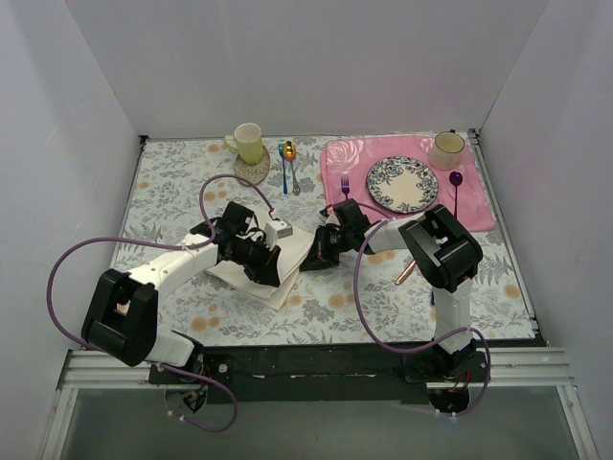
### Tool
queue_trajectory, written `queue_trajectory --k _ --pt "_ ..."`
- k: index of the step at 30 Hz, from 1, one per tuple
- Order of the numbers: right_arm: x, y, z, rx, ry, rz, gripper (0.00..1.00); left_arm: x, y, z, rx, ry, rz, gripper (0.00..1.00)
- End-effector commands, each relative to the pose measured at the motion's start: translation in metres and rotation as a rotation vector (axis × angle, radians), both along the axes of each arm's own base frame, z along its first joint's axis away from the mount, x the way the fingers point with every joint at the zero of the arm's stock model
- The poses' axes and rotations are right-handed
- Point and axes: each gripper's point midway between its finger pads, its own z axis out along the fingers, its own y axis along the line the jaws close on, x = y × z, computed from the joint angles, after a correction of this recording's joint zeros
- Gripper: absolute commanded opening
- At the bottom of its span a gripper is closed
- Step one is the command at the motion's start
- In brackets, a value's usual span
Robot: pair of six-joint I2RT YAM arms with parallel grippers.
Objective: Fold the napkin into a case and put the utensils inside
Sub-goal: Smooth out the square-folded napkin at the center of the board.
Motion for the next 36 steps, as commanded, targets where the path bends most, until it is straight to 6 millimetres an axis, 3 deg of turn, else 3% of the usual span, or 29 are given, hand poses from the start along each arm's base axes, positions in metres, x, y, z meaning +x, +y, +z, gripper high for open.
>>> queue_trajectory --k 1,7,13,18,24,26,28,29,31,34,36 --pt "0.0 -0.003 -0.015 -0.04 -0.003 -0.012 0.01 0.0 -0.014 0.014 -0.061 -0.026 -0.036 0.0" --pt "-0.001 -0.004 -0.013 -0.036 -0.004 -0.007 0.01 0.002 -0.014 0.001 -0.036 -0.013 -0.023 0.0" --pt "-0.002 -0.005 0.009 -0.006 -0.052 0.02 0.01 0.004 -0.013 -0.03 0.035 0.037 -0.024 0.0" --pt "-0.003 -0.013 0.023 -0.033 -0.111 0.093 0.16 0.003 -0.003 -0.052 0.113 0.05 -0.019 0.0" --pt "-0.007 -0.035 0.044 -0.077 -0.185 0.23 0.23 -0.003 0.019 -0.067 0.209 0.024 -0.06 0.0" --pt "-0.001 -0.037 0.06 -0.061 -0.257 0.253 0.28 -0.011 0.028 -0.069 0.233 0.005 -0.112 0.0" --pt "0.014 -0.037 0.075 -0.054 -0.359 0.28 0.36 -0.016 0.037 -0.069 0.251 -0.032 -0.169 0.0" --pt "0.021 -0.037 0.08 -0.061 -0.398 0.278 0.45 -0.022 0.042 -0.072 0.261 -0.035 -0.187 0.0" --pt "0.039 -0.032 0.092 -0.06 -0.488 0.29 0.5 -0.025 0.046 -0.072 0.27 -0.059 -0.217 0.0" --pt "0.062 -0.029 0.088 -0.121 -0.551 0.301 0.54 -0.029 0.048 -0.072 0.266 -0.062 -0.232 0.0" --pt "0.069 -0.031 0.073 -0.163 -0.531 0.302 0.55 -0.028 0.047 -0.071 0.264 -0.058 -0.229 0.0"
